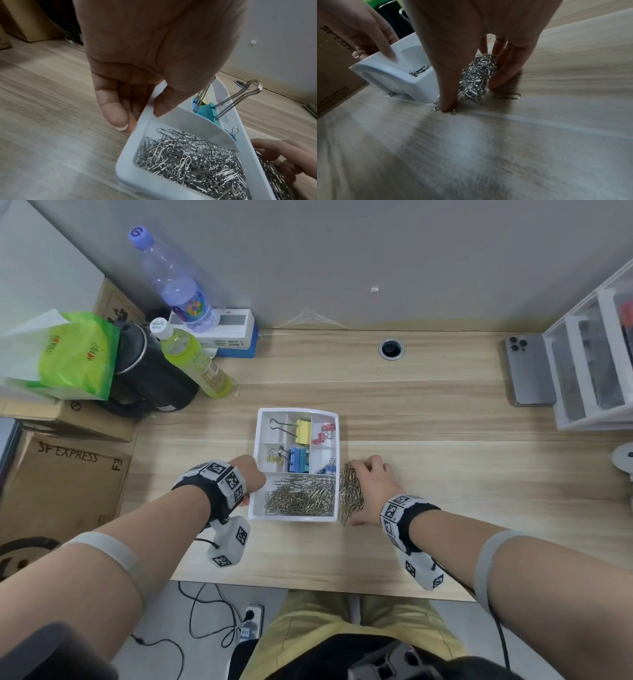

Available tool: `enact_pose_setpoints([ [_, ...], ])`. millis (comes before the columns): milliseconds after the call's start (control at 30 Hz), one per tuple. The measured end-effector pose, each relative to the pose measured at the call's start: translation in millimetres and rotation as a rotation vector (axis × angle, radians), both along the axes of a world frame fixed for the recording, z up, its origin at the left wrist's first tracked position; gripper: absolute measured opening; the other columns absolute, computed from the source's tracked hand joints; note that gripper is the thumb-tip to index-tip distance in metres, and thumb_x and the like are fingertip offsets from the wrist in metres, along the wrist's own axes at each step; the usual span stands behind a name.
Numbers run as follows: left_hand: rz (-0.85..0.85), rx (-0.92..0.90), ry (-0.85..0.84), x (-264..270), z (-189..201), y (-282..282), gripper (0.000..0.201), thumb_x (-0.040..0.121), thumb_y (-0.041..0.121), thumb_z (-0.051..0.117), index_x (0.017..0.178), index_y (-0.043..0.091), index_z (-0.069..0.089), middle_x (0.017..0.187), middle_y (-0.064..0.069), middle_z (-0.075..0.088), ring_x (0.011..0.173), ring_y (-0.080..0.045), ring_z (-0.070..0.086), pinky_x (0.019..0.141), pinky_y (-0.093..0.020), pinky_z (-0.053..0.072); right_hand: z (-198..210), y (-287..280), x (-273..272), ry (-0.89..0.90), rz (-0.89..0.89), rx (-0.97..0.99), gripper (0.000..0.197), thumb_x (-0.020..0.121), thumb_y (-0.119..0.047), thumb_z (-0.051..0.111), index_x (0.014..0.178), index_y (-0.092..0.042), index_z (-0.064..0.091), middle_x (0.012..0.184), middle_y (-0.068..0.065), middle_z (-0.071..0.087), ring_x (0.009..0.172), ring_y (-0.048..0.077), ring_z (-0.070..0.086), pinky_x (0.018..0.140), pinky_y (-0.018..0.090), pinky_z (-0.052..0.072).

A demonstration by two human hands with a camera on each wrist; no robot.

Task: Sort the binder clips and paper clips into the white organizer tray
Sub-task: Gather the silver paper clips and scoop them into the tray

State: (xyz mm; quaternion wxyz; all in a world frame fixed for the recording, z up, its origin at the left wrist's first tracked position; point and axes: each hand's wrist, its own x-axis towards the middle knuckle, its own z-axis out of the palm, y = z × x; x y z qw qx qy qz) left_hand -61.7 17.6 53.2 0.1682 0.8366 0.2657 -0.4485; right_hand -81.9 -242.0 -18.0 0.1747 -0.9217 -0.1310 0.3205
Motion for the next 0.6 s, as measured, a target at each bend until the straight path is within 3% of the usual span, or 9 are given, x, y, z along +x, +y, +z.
enact_pose_setpoints([
  [300, -0.023, -0.003, 0.009, 0.5, 1.0, -0.5, 0.016, 0.084, -0.004, 0.036, 0.074, 0.006, 0.042, 0.050, -0.014, 0.047, 0.038, -0.023, 0.043, 0.043, -0.024, 0.034, -0.4, 5.2, -6.3, -0.028, 0.004, -0.051, 0.128, 0.038, -0.065, 0.086, 0.144, -0.029, 0.023, 0.132, 0.004, 0.029, 0.120, 0.025, 0.033, 0.102, 0.039, 0.045],
  [467, -0.034, 0.004, -0.001, 0.1, 1.8, -0.8, 0.014, 0.084, -0.004, 0.036, 0.075, 0.004, 0.043, 0.051, -0.015, 0.050, 0.039, -0.023, 0.045, 0.044, -0.024, 0.036, -1.1, 10.7, -5.2, -0.003, -0.081, -0.002, 0.111, 0.051, -0.053, 0.086, 0.144, -0.032, 0.029, 0.131, 0.006, 0.029, 0.119, 0.026, 0.031, 0.100, 0.040, 0.046],
  [600, -0.036, 0.014, -0.010, -0.1, 2.6, -1.7, 0.015, 0.084, -0.003, 0.036, 0.074, 0.002, 0.046, 0.056, -0.018, 0.057, 0.043, -0.025, 0.053, 0.050, -0.027, 0.044, -1.0, 12.4, -5.6, 0.012, -0.112, 0.038, 0.097, 0.059, -0.040, 0.082, 0.143, -0.034, 0.034, 0.127, 0.004, 0.031, 0.115, 0.024, 0.033, 0.100, 0.037, 0.044],
])
